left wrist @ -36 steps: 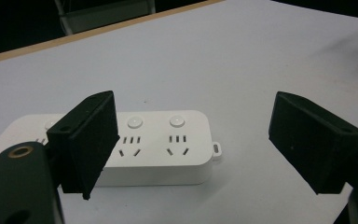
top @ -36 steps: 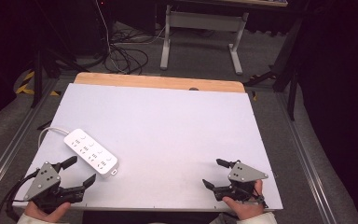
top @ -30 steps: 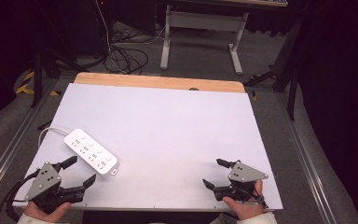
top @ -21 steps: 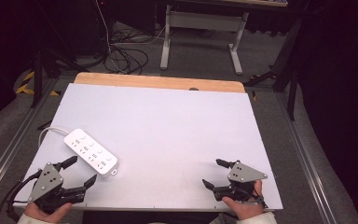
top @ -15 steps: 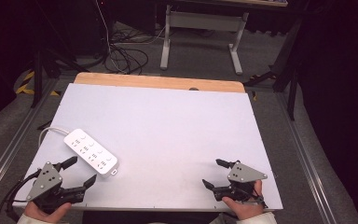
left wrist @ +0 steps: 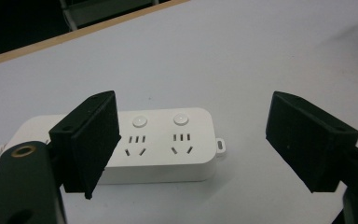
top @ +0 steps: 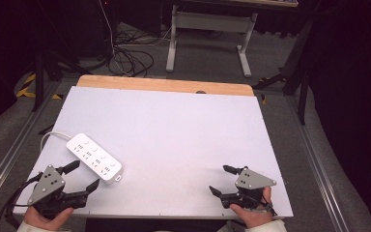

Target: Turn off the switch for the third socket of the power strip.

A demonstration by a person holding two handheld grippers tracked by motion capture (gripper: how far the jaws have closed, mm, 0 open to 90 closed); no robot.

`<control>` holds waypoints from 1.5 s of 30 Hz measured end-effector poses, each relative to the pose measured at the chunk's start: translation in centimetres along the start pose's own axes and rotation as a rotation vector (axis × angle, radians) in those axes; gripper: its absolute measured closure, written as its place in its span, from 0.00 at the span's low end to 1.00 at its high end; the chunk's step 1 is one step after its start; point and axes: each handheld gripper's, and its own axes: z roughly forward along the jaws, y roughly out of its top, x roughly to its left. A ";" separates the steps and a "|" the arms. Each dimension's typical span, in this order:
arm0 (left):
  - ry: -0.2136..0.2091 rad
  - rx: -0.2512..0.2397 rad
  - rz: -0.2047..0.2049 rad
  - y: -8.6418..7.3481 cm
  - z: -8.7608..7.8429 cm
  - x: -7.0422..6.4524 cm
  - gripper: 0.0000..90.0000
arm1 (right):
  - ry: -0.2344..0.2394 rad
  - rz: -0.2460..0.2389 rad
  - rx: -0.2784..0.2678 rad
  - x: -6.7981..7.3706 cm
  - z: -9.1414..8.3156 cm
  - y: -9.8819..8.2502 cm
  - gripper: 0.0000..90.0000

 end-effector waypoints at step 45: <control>-0.005 0.041 -0.007 4.3 5.2 1.6 0.23 | 0.018 0.000 0.009 0.0 0.2 -0.1 0.24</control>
